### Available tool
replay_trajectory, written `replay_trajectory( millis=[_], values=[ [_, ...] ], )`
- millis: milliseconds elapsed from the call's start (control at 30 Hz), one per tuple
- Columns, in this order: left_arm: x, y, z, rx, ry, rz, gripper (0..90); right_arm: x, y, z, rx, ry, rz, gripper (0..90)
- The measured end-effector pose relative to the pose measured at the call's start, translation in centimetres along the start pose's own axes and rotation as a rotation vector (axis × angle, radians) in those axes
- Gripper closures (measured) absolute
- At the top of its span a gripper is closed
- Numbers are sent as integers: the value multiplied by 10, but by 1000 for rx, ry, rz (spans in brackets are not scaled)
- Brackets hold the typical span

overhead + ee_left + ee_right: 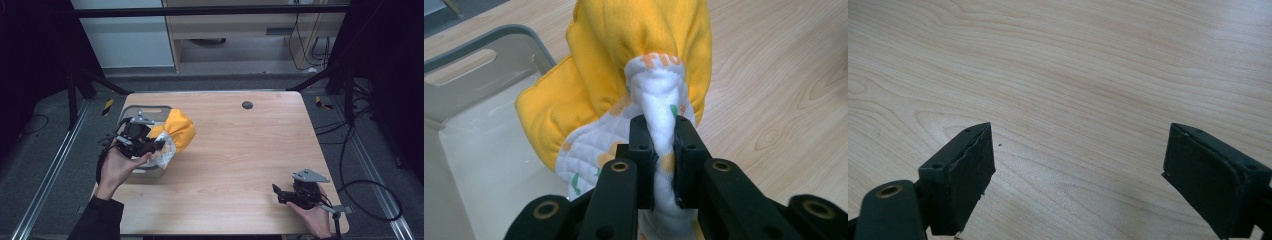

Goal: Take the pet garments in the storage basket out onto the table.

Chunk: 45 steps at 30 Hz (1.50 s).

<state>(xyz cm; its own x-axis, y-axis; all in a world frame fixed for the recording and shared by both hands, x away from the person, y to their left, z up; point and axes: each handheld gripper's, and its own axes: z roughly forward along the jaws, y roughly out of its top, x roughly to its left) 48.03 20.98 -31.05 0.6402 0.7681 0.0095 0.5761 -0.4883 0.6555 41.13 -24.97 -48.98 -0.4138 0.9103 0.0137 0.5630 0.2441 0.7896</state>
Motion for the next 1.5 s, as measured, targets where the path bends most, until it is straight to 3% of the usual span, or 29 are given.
replay_trajectory(
  millis=[867,1500],
  values=[
    [-35,15,25,25,-68,93,816,-2,0,-2,-27,-13,9,123],
    [-59,21,44,20,-122,136,815,-2,0,-2,-29,-14,4,123]
  ],
)
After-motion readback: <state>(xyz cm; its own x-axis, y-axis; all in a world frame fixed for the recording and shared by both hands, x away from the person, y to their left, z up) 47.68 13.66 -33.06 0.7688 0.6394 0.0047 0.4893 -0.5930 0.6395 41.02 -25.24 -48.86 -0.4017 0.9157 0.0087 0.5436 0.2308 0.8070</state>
